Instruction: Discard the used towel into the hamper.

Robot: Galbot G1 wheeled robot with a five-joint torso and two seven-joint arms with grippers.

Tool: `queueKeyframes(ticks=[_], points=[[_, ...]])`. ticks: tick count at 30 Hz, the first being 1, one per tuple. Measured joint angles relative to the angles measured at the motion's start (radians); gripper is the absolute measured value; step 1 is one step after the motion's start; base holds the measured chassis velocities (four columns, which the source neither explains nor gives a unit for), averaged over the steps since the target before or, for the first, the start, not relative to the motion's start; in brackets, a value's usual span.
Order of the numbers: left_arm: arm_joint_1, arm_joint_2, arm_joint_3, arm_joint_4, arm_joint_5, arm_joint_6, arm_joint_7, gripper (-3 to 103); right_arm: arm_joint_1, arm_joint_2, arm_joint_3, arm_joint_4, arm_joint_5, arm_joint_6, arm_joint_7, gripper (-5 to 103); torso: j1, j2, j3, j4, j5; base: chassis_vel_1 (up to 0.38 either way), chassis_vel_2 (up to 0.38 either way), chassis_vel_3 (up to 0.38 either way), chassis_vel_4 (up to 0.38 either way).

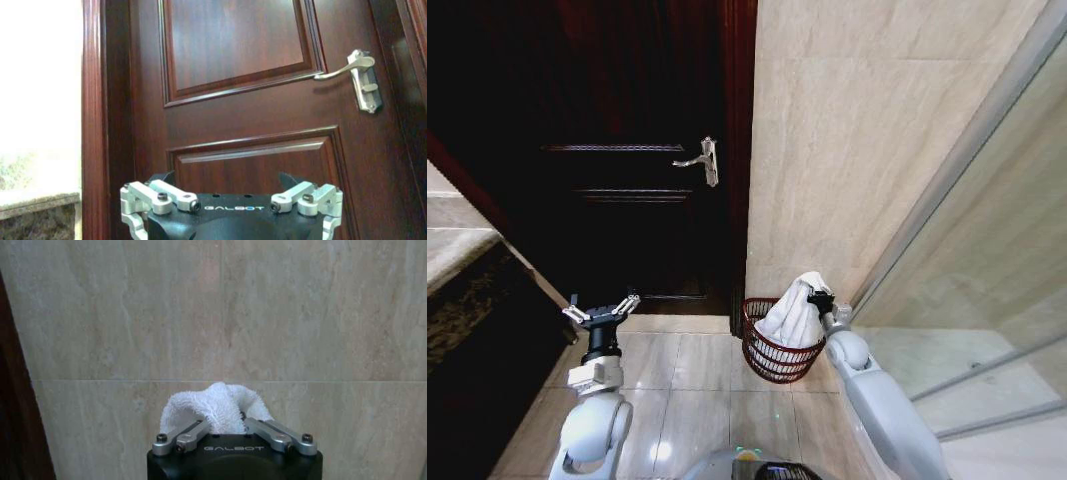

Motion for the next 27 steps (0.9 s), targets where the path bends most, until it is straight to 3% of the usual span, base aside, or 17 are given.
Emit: queueKeyframes(ticks=[10, 27], points=[[-0.008, 0.003, 0.002, 0.007, -0.001, 0.001, 0.000, 100, -0.030, -0.017, 0.023, 0.061, 0.036, -0.115, 0.014, 4, 0.000, 0.001, 0.001, -0.0002, 0.0000, 0.000, 0.000, 0.000, 0.000], [-0.004, 0.030, -0.019, 0.012, -0.027, -0.015, -0.003, 100, 0.012, -0.041, 0.011, 0.128, 0.163, -0.535, 0.041, 4, 0.001, 0.002, 0.001, 0.0001, -0.0001, 0.000, 0.000, 0.000, 0.000]])
